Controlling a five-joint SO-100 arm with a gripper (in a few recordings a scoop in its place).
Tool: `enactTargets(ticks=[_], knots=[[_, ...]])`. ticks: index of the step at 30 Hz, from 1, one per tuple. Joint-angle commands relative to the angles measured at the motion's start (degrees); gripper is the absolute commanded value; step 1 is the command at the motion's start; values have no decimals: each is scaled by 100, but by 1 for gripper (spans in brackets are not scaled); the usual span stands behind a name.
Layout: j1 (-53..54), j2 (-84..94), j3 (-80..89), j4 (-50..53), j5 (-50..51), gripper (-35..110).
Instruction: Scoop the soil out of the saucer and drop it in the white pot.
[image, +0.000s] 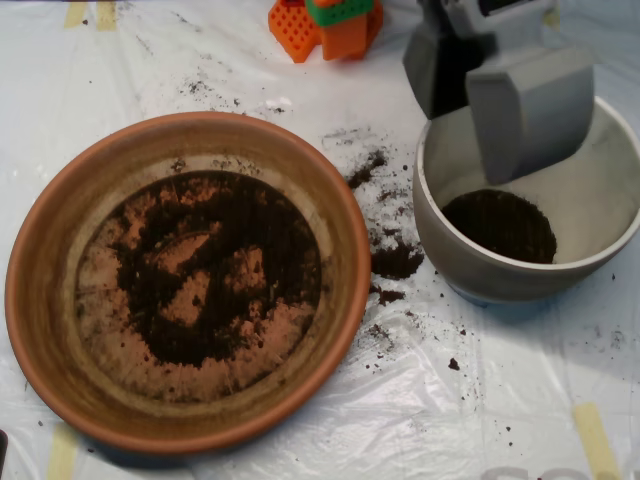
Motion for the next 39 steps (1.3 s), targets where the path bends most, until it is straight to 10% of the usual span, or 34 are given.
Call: enactTargets(ticks=[1, 19, 39], knots=[[422, 334, -457, 149, -53, 29], [2812, 1600, 5159, -2971, -809, 46], [3445, 290, 6469, -4280, -2742, 38]])
